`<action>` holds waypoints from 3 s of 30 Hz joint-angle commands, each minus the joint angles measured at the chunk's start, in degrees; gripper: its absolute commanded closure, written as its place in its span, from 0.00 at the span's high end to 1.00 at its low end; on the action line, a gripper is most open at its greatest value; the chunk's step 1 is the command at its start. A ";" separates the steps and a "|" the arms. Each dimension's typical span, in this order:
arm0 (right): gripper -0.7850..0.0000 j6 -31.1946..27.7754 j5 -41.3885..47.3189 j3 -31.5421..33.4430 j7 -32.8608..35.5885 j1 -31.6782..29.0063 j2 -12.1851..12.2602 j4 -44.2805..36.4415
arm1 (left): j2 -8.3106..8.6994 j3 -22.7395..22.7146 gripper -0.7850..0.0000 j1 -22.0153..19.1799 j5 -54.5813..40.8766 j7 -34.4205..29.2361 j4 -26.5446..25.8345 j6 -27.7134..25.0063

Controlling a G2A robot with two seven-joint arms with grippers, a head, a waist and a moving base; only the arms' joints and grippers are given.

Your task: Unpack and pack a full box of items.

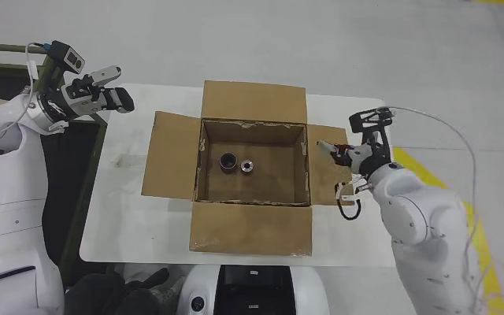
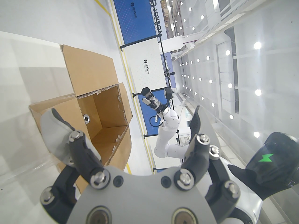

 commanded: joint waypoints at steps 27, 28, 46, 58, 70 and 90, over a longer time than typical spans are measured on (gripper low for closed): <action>1.00 -11.19 11.95 -23.88 7.91 18.73 -2.82 15.85 | 0.00 0.00 1.00 0.00 0.00 0.00 0.00 0.00; 1.00 -11.50 12.63 -24.39 7.91 19.36 -2.95 16.70 | 0.00 0.00 1.00 0.00 0.00 0.00 0.00 0.00; 1.00 -13.65 16.02 -31.39 7.76 28.63 -5.06 32.12 | 0.00 0.00 1.00 0.00 0.00 0.00 0.00 0.00; 1.00 -15.08 16.23 -35.80 5.82 32.36 -6.72 40.65 | 0.00 0.00 1.00 0.00 0.00 0.00 0.00 0.00; 1.00 -14.61 14.80 -40.16 2.39 35.05 -8.82 47.74 | 0.00 0.00 1.00 0.00 0.00 0.00 0.00 0.00; 1.00 -14.49 18.25 -43.83 3.45 40.07 -12.56 57.19 | 0.00 0.00 1.00 0.00 0.00 0.00 0.00 0.00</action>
